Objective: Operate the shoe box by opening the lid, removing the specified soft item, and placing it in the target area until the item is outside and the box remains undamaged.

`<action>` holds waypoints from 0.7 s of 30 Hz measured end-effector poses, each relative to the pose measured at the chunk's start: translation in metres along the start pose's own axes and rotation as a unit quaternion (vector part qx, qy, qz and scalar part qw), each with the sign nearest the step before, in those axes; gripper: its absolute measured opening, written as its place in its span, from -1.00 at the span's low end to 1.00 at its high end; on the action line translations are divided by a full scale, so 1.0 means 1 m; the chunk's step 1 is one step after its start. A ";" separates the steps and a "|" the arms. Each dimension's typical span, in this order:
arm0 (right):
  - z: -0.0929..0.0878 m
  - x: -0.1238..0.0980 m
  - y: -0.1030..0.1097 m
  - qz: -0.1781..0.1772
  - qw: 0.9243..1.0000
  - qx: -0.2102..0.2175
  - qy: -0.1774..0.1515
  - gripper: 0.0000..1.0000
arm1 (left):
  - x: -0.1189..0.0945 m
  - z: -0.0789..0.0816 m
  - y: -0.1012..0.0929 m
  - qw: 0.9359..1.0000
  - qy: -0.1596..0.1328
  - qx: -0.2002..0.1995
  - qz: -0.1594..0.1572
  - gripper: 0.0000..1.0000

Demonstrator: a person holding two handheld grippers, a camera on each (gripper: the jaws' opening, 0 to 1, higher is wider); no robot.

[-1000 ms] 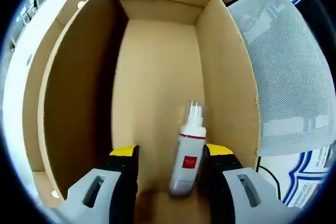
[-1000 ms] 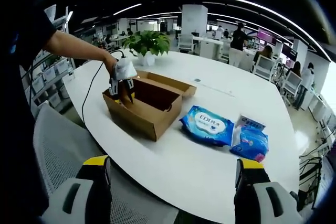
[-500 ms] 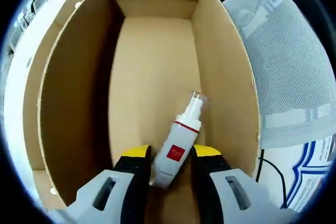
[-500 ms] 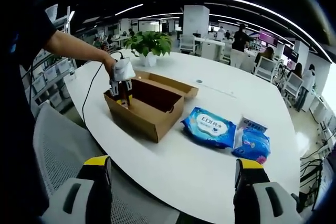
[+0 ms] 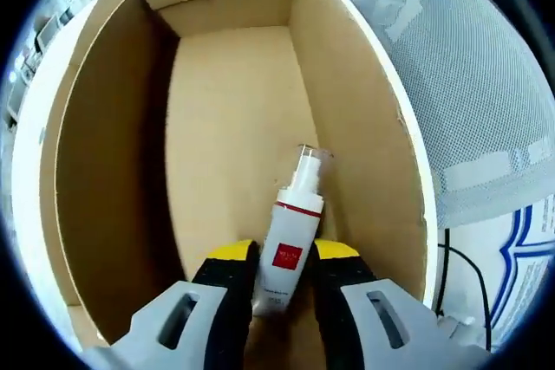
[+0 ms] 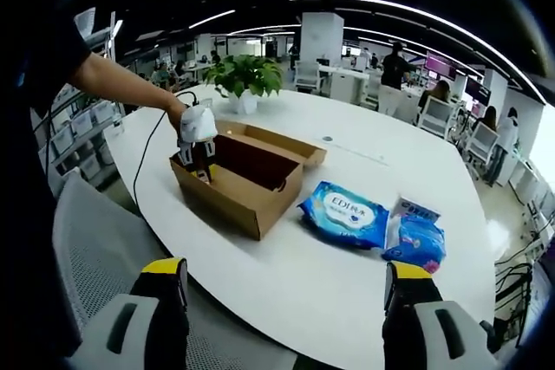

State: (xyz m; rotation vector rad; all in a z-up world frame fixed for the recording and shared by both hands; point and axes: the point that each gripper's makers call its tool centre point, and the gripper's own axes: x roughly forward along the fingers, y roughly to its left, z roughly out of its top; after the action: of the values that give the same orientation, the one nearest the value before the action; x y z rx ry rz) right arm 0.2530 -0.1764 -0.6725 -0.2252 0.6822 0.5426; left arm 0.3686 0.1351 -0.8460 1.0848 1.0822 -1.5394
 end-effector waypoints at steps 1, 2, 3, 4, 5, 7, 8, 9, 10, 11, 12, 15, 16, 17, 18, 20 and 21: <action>0.000 0.000 0.000 0.000 1.000 0.000 0.000 0.88 | 0.000 0.000 0.000 1.000 -0.001 0.005 0.003 -0.52; -0.001 0.000 0.000 0.000 1.000 0.000 0.000 0.87 | 0.000 0.000 0.000 1.000 -0.002 0.010 0.005 -0.53; -0.001 0.000 0.000 0.000 1.000 0.000 -0.001 0.86 | 0.000 0.001 0.000 1.000 -0.004 0.012 0.008 -0.53; -0.001 0.000 0.000 0.001 1.000 0.000 -0.001 0.86 | 0.000 0.001 0.000 1.000 -0.005 0.013 0.010 -0.54; -0.001 -0.001 0.001 0.001 1.000 0.001 -0.002 0.86 | -0.001 0.002 0.001 1.000 -0.006 0.015 0.014 -0.54; 0.000 -0.001 0.001 0.001 1.000 0.002 -0.004 0.85 | -0.002 0.003 0.002 1.000 -0.007 0.011 0.022 -0.55; 0.000 -0.001 0.001 0.001 1.000 0.002 -0.004 0.84 | -0.003 0.004 0.003 0.999 -0.007 0.016 0.028 -0.55; 0.000 -0.001 0.001 0.001 1.000 0.002 -0.005 0.83 | -0.004 0.005 0.003 0.999 -0.008 0.020 0.031 -0.56; 0.000 0.000 0.001 0.002 1.000 0.000 -0.005 0.83 | -0.005 0.006 0.003 0.999 -0.008 0.021 0.032 -0.56; 0.001 0.000 0.001 0.002 1.000 -0.001 -0.006 0.83 | -0.006 0.006 0.002 0.999 -0.007 0.021 0.033 -0.56; 0.001 0.000 0.001 0.003 1.000 -0.002 -0.007 0.83 | -0.007 0.007 0.003 0.999 -0.007 0.026 0.037 -0.57; 0.003 0.000 0.001 0.004 1.000 -0.002 -0.011 0.82 | -0.011 0.008 0.006 0.998 -0.006 0.028 0.050 -0.58; 0.004 0.000 0.001 0.005 1.000 -0.003 -0.012 0.81 | -0.012 0.008 0.007 0.998 -0.006 0.027 0.054 -0.59; 0.004 0.000 0.001 0.005 1.000 -0.003 -0.013 0.81 | -0.013 0.008 0.008 0.998 -0.006 0.025 0.057 -0.59; 0.004 -0.001 0.002 0.006 1.000 -0.003 -0.014 0.81 | -0.015 0.008 0.009 0.998 -0.004 0.023 0.063 -0.60; 0.005 -0.001 0.002 0.008 1.000 -0.003 -0.016 0.81 | -0.019 0.008 0.011 0.997 -0.005 0.021 0.071 -0.60; 0.006 -0.001 0.003 0.010 1.000 -0.003 -0.017 0.81 | -0.020 0.009 0.012 0.997 -0.006 0.019 0.074 -0.61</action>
State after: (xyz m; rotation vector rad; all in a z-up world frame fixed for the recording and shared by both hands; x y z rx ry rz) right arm 0.2542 -0.1722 -0.6678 -0.2140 0.6504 0.5662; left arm 0.3822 0.1287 -0.8264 1.1542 0.9463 -1.4524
